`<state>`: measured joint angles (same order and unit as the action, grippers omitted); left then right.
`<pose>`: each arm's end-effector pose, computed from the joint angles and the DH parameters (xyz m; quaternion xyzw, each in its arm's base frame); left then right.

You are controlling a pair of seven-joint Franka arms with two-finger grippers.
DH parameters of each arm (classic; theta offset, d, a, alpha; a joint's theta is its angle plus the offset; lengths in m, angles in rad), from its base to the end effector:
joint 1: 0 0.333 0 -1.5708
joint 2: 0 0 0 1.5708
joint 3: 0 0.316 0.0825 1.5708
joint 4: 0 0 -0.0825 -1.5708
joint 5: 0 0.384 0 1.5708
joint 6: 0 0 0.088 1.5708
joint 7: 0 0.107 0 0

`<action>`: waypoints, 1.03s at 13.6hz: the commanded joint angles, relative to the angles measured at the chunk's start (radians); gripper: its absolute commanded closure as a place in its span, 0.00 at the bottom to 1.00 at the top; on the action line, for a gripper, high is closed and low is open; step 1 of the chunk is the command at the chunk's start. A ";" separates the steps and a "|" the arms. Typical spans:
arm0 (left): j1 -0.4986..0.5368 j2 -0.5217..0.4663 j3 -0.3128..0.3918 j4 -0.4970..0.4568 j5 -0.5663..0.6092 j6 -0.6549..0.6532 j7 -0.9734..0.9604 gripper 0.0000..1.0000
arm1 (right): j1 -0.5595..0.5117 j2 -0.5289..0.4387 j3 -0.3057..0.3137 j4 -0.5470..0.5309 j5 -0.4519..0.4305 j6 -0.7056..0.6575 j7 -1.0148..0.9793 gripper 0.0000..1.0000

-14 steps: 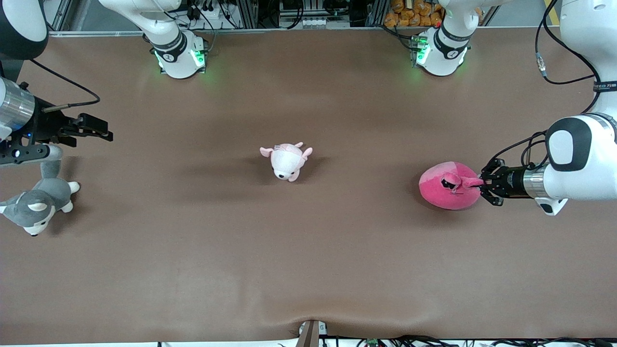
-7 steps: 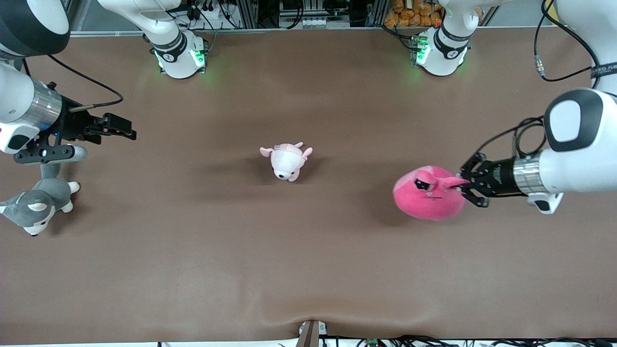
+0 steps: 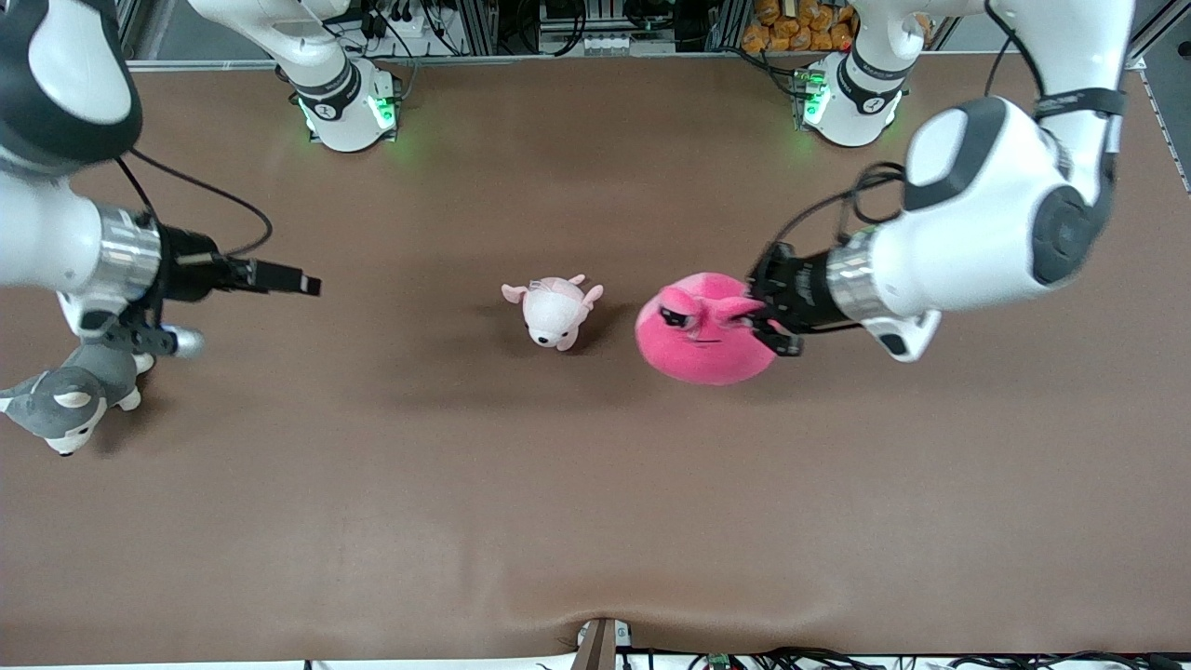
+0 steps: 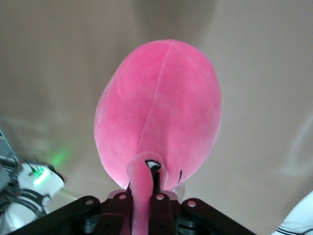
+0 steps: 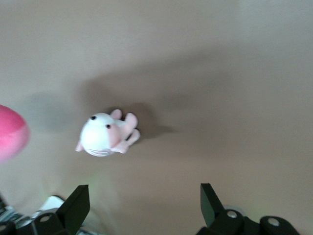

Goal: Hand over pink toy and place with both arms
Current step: 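Carry the pink toy to the middle while the right gripper reaches toward it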

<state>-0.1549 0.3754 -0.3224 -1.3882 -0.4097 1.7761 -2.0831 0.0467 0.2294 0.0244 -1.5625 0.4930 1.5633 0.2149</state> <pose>0.5983 -0.3081 0.5200 0.6349 0.7287 -0.2411 0.0880 0.6042 0.0928 0.5069 -0.9584 0.0951 0.1444 0.2271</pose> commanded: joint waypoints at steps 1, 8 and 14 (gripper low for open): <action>-0.086 0.031 -0.003 0.075 -0.015 0.087 -0.124 1.00 | -0.002 0.119 0.000 0.091 0.125 -0.022 0.061 0.00; -0.282 0.063 -0.003 0.086 -0.023 0.348 -0.394 1.00 | 0.064 0.160 0.002 0.076 0.331 -0.054 0.319 0.00; -0.360 0.138 -0.001 0.081 -0.046 0.483 -0.477 1.00 | 0.082 0.162 0.002 -0.022 0.642 -0.063 0.506 0.00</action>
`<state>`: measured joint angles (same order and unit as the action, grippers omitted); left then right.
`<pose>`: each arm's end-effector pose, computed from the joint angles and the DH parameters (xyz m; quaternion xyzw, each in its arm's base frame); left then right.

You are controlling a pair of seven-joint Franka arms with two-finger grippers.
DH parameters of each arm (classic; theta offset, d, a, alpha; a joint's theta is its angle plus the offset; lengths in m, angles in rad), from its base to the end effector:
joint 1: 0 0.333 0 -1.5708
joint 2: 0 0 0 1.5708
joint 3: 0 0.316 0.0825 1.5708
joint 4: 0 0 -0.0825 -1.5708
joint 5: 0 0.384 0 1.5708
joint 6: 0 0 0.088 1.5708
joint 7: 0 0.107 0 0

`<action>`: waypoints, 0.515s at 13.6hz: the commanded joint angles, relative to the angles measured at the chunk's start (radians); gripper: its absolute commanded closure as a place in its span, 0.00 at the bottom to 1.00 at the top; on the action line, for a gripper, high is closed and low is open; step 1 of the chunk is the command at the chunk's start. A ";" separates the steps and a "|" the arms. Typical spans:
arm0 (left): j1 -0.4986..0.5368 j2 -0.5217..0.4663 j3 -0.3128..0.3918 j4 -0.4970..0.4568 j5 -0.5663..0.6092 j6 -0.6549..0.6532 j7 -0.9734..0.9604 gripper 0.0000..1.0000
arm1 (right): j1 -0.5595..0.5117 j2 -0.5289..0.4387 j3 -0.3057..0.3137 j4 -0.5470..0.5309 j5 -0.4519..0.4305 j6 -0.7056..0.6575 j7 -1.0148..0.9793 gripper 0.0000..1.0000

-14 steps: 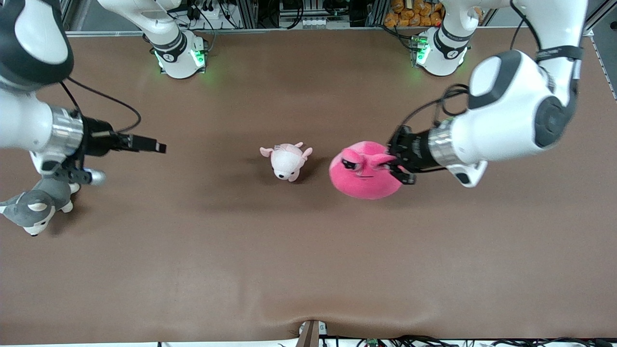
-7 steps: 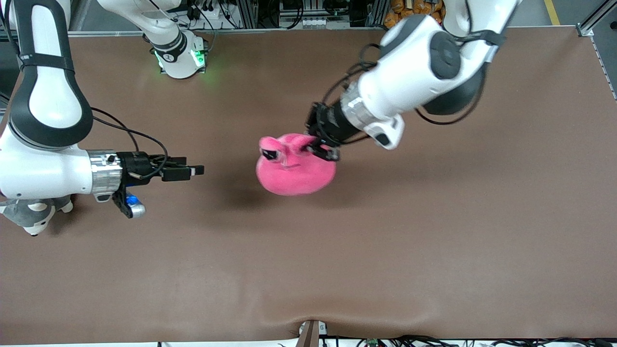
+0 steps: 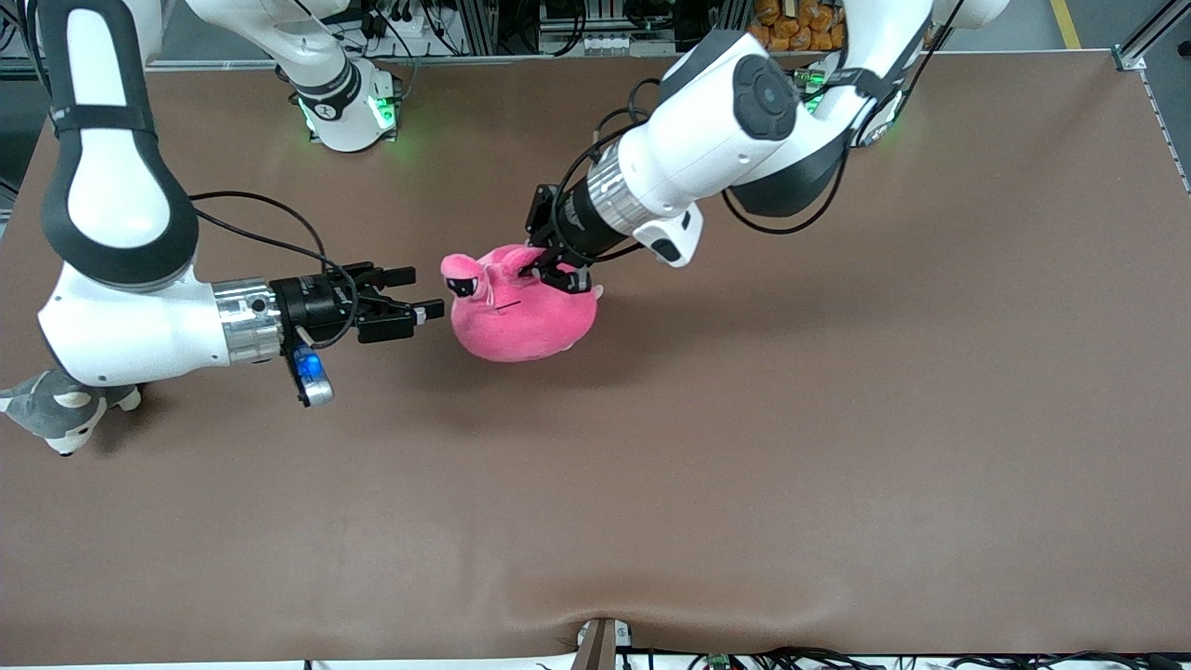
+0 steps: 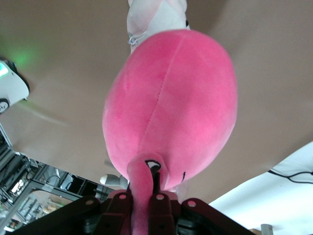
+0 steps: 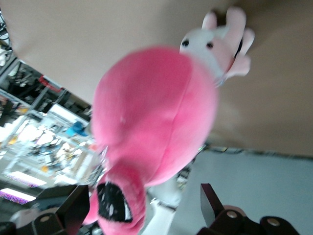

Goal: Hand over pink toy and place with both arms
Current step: 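Carry the pink toy to the middle while the right gripper reaches toward it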

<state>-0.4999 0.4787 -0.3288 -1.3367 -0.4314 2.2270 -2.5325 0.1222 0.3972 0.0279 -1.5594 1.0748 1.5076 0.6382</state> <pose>0.5234 -0.5113 0.5186 0.5233 0.7843 -0.2819 0.1776 0.6187 0.1909 0.4455 -0.7901 0.2813 0.3723 0.3975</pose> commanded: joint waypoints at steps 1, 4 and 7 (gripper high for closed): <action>-0.020 0.040 0.005 0.030 -0.024 0.036 -0.028 1.00 | 0.022 -0.006 -0.002 -0.025 0.060 -0.006 0.128 0.00; -0.020 0.037 0.005 0.030 -0.024 0.036 -0.031 1.00 | 0.034 -0.006 -0.003 -0.025 0.060 0.002 0.150 0.00; -0.019 0.035 0.004 0.031 -0.024 0.036 -0.040 1.00 | 0.034 0.012 -0.003 -0.019 0.060 0.003 0.135 0.00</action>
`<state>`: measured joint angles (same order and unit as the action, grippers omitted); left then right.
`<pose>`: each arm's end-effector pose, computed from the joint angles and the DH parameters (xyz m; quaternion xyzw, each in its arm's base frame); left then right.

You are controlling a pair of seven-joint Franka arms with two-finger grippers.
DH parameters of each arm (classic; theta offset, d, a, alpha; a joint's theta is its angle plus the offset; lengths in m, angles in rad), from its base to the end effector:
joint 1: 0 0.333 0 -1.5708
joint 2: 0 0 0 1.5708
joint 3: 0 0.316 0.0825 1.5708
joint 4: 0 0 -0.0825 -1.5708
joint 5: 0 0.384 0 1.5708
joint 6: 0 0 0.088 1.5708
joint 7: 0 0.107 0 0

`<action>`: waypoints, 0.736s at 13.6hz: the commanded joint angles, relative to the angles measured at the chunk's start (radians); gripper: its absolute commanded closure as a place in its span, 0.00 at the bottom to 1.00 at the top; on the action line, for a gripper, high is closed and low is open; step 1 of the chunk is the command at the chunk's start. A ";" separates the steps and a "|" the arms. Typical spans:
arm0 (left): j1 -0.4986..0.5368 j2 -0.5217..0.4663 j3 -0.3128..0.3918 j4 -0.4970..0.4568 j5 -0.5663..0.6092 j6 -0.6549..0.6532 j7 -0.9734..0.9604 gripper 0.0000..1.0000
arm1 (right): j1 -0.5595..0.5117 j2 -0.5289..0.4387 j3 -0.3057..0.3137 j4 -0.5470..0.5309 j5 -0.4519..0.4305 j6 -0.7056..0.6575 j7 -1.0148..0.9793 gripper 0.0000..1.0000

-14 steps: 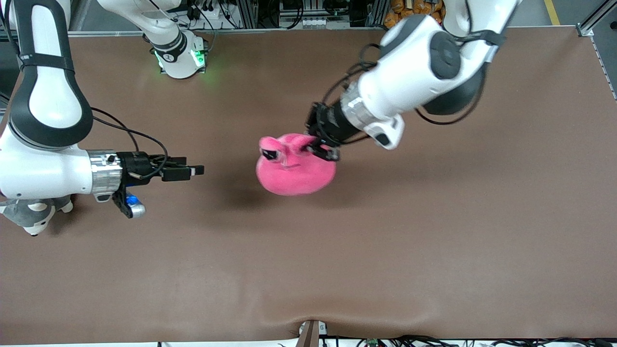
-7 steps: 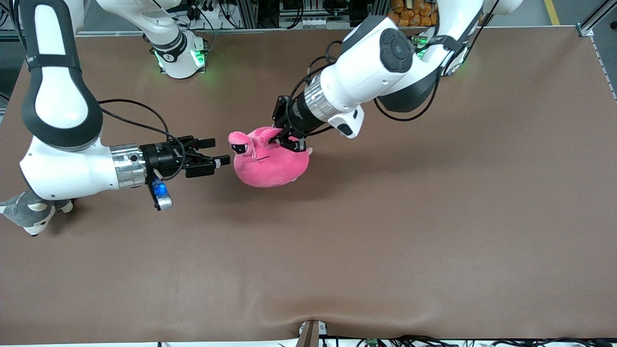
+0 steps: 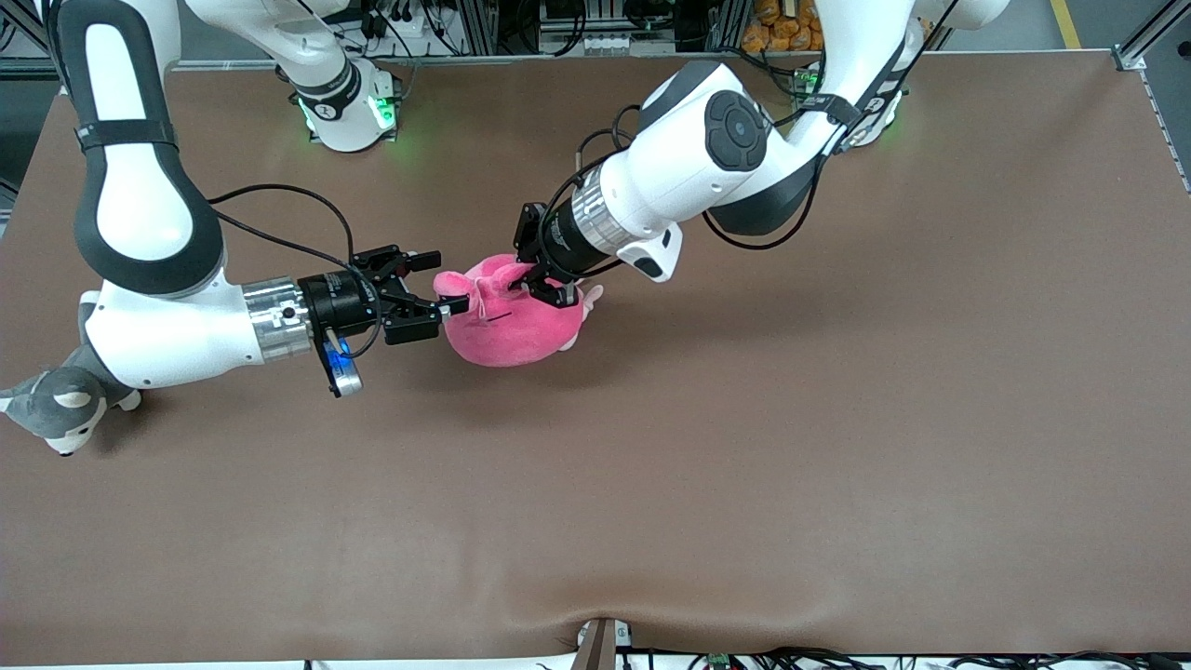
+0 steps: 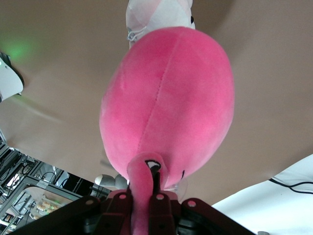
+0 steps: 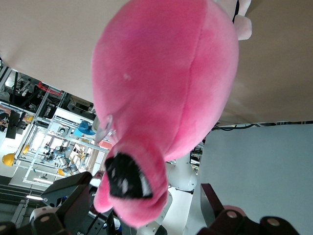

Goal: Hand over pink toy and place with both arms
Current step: 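Grasp the pink toy with the right gripper beside the left gripper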

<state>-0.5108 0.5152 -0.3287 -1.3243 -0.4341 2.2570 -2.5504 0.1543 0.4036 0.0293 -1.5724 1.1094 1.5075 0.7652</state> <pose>0.5275 -0.5198 0.5021 0.5115 0.7903 -0.2877 0.1761 0.6118 0.2132 0.4390 -0.7635 0.3218 0.4147 0.3761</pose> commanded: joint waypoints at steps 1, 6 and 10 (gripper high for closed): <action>-0.008 -0.001 0.003 0.019 -0.022 0.006 -0.022 1.00 | 0.002 0.007 -0.005 -0.006 0.026 0.003 0.008 0.00; -0.018 -0.004 0.003 0.017 -0.023 0.006 -0.028 1.00 | 0.016 0.027 -0.006 0.006 0.015 0.007 -0.035 0.35; -0.025 -0.003 0.003 0.017 -0.023 0.006 -0.024 1.00 | 0.013 0.037 -0.008 0.022 -0.006 0.005 -0.049 0.84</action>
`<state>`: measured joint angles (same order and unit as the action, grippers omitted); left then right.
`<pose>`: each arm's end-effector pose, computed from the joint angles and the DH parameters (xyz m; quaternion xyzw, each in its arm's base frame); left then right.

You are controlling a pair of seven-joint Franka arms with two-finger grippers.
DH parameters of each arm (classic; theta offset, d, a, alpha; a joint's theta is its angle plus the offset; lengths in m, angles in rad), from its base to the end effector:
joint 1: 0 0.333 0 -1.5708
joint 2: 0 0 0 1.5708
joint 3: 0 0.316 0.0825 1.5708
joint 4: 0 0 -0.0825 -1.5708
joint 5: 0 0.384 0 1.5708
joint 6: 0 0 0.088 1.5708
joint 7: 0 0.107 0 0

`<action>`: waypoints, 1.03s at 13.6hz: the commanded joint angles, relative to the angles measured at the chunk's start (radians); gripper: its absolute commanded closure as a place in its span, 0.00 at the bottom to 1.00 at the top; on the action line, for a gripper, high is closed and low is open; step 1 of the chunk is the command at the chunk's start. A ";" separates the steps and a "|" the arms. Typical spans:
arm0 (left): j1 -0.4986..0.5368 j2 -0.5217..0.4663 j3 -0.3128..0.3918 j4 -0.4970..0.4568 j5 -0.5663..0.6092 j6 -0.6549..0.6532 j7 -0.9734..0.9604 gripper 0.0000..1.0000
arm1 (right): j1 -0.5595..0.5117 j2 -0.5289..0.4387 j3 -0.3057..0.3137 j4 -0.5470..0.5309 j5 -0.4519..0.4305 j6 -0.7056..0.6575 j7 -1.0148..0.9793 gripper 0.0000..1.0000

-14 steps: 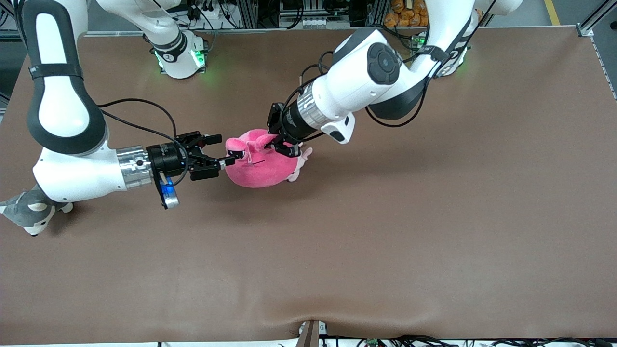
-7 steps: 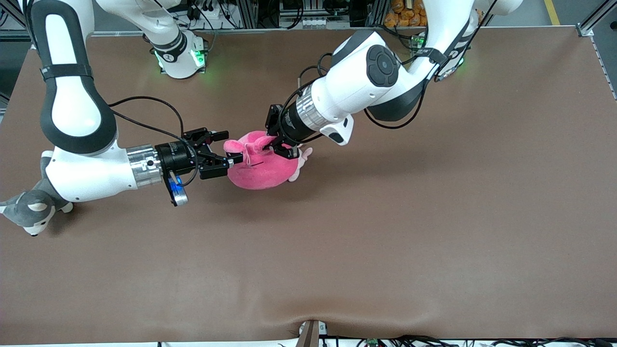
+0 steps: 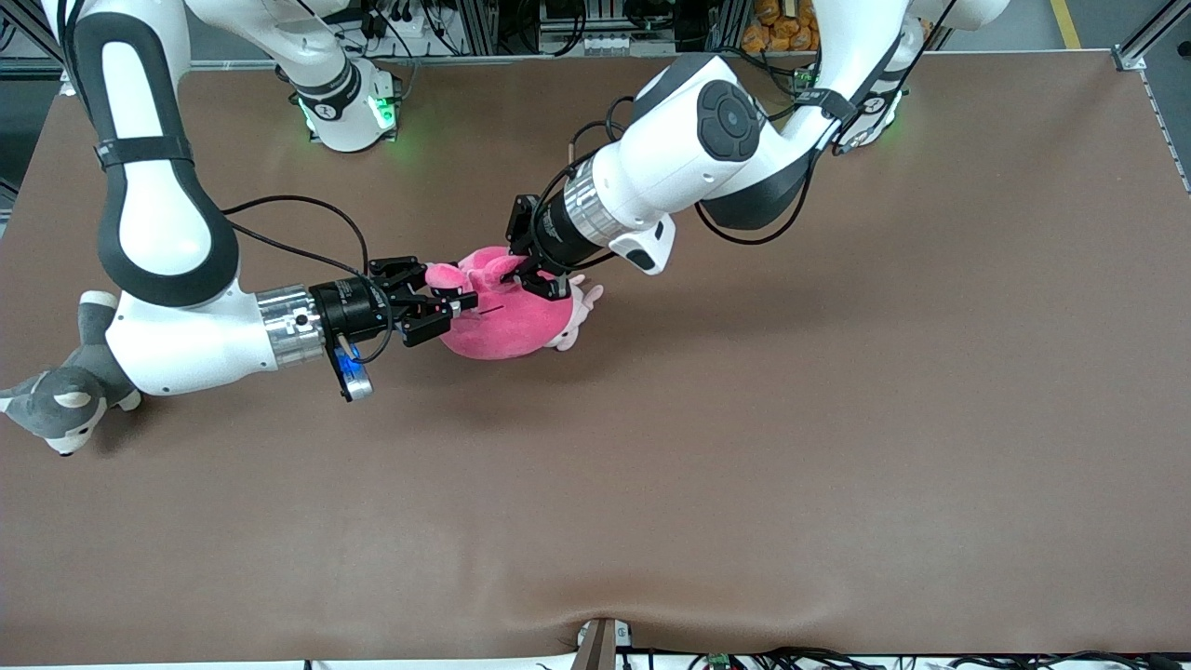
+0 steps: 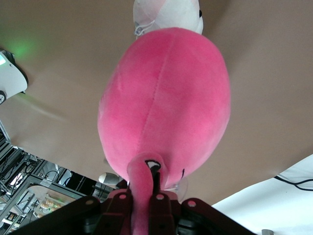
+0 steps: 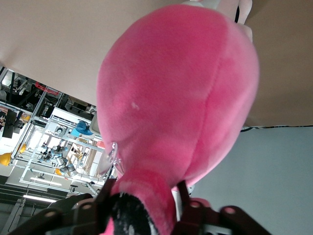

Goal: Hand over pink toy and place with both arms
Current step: 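Grasp the pink toy with the right gripper beside the left gripper, then carry the pink toy with the right gripper while the left gripper withdraws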

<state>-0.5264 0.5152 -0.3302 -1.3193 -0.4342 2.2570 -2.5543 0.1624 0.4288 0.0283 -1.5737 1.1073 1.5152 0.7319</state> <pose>0.5192 -0.5285 0.5048 0.5164 0.7863 -0.2903 0.1755 0.6133 0.2175 0.4220 -0.7662 0.3143 0.4158 0.3758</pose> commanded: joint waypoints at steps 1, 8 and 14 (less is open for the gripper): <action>-0.009 -0.003 0.005 0.012 -0.023 0.006 -0.018 1.00 | 0.000 0.011 -0.007 0.023 -0.007 -0.003 -0.032 0.93; 0.077 -0.096 0.022 0.012 0.049 -0.146 0.159 0.00 | -0.050 0.010 -0.010 0.001 -0.181 -0.023 -0.207 1.00; 0.328 -0.211 0.023 0.014 0.127 -0.531 0.708 0.00 | -0.263 0.056 -0.010 -0.032 -0.337 -0.177 -0.504 1.00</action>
<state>-0.2689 0.3352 -0.3050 -1.2886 -0.3275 1.8202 -2.0249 -0.0312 0.4665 0.0000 -1.5947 0.8225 1.3813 0.3177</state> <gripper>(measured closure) 0.000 0.885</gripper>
